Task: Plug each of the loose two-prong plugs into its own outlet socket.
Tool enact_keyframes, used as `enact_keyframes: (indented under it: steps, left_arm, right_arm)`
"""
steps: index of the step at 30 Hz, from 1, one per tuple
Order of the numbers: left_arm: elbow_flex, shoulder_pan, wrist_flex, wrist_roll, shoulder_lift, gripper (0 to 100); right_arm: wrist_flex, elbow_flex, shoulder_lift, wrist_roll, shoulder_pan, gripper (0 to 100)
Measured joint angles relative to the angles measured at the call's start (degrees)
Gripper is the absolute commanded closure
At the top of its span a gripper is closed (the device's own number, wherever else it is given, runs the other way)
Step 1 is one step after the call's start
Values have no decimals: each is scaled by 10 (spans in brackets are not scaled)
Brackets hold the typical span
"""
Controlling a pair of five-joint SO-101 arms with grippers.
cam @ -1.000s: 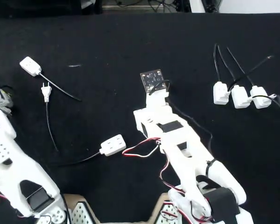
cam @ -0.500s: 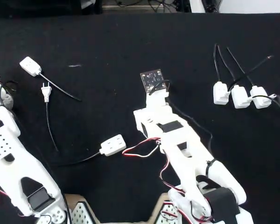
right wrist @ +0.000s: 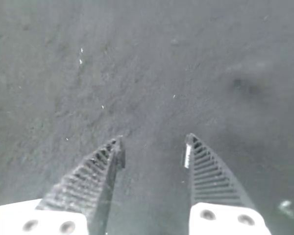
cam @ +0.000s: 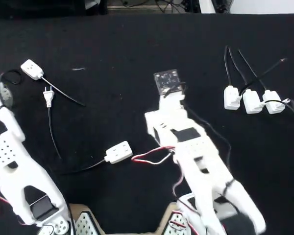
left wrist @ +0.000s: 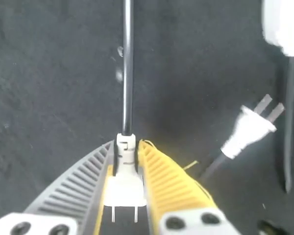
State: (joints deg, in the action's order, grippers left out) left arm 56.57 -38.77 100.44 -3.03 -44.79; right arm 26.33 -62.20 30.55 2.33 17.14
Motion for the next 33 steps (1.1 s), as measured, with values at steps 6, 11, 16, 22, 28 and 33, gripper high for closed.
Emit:
enact_keyframes:
  steps: [6, 11, 16, 22, 28, 33]
  left_arm:
    - [-184, 95, 0, 0, 166, 964]
    - [-336, 236, 0, 0, 350, 959]
    - [-440, 432, -13, 0, 453, 920]
    - [-542, 613, -111, 0, 456, 917]
    - [-607, 689, -203, 0, 456, 916]
    - [-610, 728, -218, 0, 460, 875]
  right_arm:
    - [91, 0, 159, -1, -21, 804]
    - [196, 0, 316, -33, -63, 804]
    - [331, 0, 462, -103, -156, 804]
    - [425, 0, 571, -128, -279, 804]
    - [439, -33, 594, -158, -331, 804]
    - [439, -36, 595, -163, -331, 804]
